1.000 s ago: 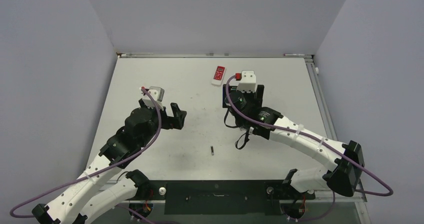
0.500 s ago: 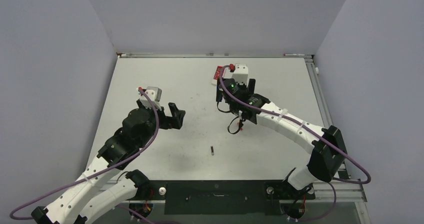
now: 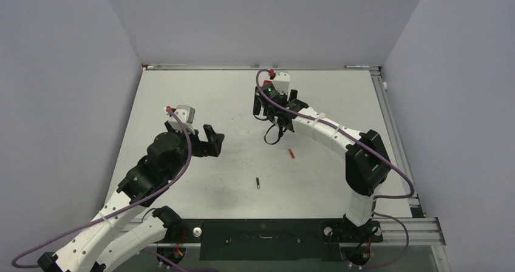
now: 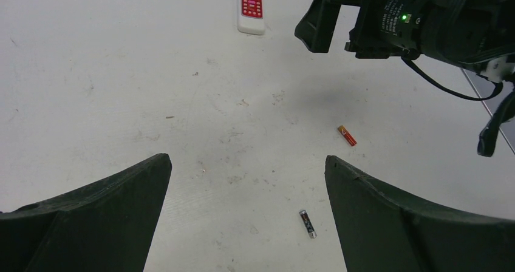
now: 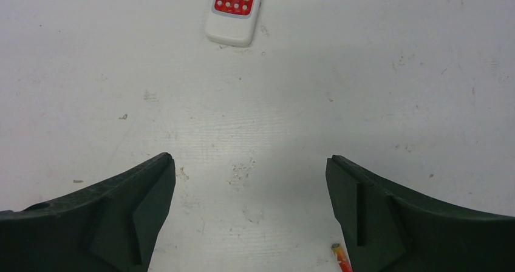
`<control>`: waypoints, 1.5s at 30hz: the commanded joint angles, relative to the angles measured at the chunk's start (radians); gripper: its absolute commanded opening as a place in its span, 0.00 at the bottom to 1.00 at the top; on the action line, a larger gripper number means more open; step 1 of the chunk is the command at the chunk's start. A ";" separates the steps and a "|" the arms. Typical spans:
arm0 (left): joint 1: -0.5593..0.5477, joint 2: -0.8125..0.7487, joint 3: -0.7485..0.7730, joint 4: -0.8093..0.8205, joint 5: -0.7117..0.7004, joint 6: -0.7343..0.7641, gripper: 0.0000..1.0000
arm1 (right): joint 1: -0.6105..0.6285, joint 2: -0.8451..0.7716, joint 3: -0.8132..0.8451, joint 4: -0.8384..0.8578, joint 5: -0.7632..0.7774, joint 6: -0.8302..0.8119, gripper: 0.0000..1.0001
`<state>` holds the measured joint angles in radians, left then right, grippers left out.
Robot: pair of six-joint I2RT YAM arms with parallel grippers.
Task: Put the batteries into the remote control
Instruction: Pick up the remote control from the center of the board.
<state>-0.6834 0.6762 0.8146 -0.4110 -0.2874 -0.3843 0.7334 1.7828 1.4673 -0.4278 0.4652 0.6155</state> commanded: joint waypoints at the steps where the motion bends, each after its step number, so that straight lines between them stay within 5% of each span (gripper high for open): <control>1: 0.007 0.003 0.034 0.010 0.008 -0.013 0.96 | -0.024 0.053 0.077 0.021 -0.002 0.038 0.94; 28: 0.019 -0.002 0.036 0.005 0.010 -0.032 0.96 | -0.105 0.565 0.581 -0.001 0.056 0.081 0.92; 45: 0.057 -0.014 0.031 0.017 0.036 -0.045 0.96 | -0.138 0.760 0.761 -0.009 0.066 0.066 0.94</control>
<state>-0.6411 0.6685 0.8146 -0.4160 -0.2722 -0.4152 0.6022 2.5145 2.1498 -0.4320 0.5095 0.6865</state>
